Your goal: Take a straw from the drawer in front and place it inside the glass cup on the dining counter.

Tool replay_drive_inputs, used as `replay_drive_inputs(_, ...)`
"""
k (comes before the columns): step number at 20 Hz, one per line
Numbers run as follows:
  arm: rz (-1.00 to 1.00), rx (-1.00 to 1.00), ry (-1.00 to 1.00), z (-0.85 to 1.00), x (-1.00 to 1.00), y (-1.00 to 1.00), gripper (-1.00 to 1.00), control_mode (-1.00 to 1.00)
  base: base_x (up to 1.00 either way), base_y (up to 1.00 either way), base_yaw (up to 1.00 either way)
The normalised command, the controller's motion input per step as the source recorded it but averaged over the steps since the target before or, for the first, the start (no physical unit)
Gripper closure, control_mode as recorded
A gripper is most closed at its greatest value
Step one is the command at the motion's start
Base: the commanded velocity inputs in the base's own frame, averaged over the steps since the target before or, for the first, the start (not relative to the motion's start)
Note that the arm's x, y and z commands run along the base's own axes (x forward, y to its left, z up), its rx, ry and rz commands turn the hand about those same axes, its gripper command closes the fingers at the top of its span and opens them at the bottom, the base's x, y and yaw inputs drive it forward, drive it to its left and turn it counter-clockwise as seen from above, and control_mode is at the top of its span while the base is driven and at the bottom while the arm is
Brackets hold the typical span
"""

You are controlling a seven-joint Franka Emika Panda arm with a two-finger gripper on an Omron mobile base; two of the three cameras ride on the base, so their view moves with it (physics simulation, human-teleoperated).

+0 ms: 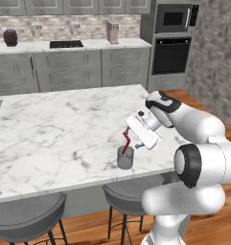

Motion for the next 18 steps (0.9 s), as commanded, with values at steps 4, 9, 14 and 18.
replay_drive_inputs(4, -0.16, -0.27, -0.07, 0.0, 0.0, 0.0, -1.0, -1.0, 0.0, 0.0, 0.0)
replay_drive_inputs(9, -0.16, -0.26, -0.01, -0.11, 0.04, 0.0, -1.0, -1.0, 0.0, 0.0, 0.0)
replay_drive_inputs(14, -0.13, -0.19, -0.06, 0.24, 0.04, 0.0, -1.0, -1.0, 0.0, 0.0, 0.0)
replay_drive_inputs(18, -0.1, -0.18, -0.2, 0.95, 0.0, 0.0, -1.0, -1.0, 0.0, 0.0, 0.0)
